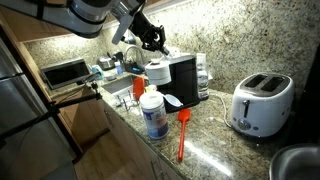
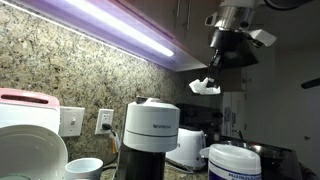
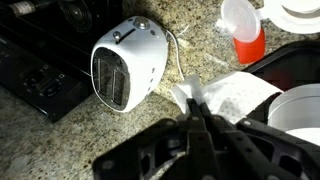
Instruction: Pick up the paper towel and wipe the door handle of the cabinet. Pick up the orange spoon and move it to the right.
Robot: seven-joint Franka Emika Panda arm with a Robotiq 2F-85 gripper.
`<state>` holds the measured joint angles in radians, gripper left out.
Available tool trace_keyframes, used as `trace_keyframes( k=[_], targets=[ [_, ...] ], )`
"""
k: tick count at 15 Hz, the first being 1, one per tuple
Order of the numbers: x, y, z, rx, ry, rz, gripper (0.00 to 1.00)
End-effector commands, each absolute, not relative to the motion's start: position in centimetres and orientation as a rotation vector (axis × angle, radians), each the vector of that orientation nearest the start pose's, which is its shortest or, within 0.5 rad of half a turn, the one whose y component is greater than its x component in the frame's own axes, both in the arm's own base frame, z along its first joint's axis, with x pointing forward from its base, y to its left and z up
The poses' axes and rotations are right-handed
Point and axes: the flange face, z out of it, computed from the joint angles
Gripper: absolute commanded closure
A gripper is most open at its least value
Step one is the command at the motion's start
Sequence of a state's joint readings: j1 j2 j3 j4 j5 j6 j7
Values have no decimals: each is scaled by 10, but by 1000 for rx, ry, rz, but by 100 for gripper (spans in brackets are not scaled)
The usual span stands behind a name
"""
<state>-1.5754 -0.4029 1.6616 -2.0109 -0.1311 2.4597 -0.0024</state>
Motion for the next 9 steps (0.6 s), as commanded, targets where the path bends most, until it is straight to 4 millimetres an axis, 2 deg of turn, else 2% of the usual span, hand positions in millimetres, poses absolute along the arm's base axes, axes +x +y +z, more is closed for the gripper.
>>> trace_keyframes(
  k=[1,5,9],
  targets=[
    [588,113,468,-3508,-471,-748,98],
    [588,113,467,-3511,-472,-747,99],
    [585,126,443,-3343,-729,-593,99]
  ],
)
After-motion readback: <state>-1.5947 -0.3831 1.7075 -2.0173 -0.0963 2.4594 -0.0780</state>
